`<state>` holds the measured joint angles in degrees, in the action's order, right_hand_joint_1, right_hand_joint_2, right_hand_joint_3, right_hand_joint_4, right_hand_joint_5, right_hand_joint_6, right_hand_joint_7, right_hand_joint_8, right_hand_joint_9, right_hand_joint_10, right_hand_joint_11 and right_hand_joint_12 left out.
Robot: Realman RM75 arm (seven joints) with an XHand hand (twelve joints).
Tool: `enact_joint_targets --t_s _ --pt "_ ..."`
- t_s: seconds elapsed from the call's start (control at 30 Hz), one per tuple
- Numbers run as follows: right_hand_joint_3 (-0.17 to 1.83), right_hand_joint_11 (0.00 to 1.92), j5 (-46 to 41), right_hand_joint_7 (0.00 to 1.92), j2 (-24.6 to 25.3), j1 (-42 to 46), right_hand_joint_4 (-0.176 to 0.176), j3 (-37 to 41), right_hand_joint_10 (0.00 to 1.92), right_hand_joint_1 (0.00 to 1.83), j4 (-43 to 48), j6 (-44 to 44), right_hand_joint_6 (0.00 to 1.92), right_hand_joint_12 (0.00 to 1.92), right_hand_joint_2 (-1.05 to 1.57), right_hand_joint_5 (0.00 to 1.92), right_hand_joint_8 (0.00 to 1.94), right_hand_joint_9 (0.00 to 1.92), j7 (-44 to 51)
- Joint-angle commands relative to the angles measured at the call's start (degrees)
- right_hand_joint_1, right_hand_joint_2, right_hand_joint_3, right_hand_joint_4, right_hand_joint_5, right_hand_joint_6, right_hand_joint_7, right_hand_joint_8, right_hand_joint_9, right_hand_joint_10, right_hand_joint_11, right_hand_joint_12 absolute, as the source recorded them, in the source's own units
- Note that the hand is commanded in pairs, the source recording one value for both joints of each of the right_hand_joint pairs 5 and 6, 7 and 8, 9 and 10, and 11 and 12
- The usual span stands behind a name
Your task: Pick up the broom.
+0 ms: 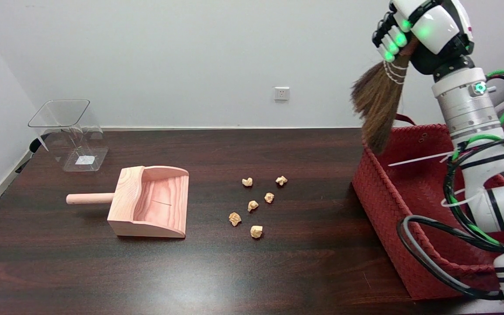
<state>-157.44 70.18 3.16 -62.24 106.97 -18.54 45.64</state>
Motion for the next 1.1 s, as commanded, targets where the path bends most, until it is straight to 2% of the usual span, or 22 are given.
enact_joint_targets --t_s 0.03,0.63,0.93,1.1 --pt "0.45 1.92 -0.06 1.92 0.71 -4.69 0.0 -7.83 1.92 0.79 0.05 1.33 1.92 1.92 1.57 1.92 1.92 1.92 -1.4" --pt "0.5 1.92 -0.01 1.92 1.75 -4.84 0.0 -15.26 1.92 0.85 -0.1 7.49 1.92 1.92 1.57 1.92 1.92 1.92 1.45" --pt "0.54 1.92 0.01 1.92 1.75 -5.09 0.0 -19.16 1.92 0.85 -0.11 12.28 1.92 1.92 1.57 1.92 1.92 1.92 5.86" --pt "0.47 1.92 0.09 1.92 1.61 -5.62 0.0 -20.32 1.92 0.86 0.05 13.27 1.92 1.92 1.57 1.92 1.92 1.92 10.03"
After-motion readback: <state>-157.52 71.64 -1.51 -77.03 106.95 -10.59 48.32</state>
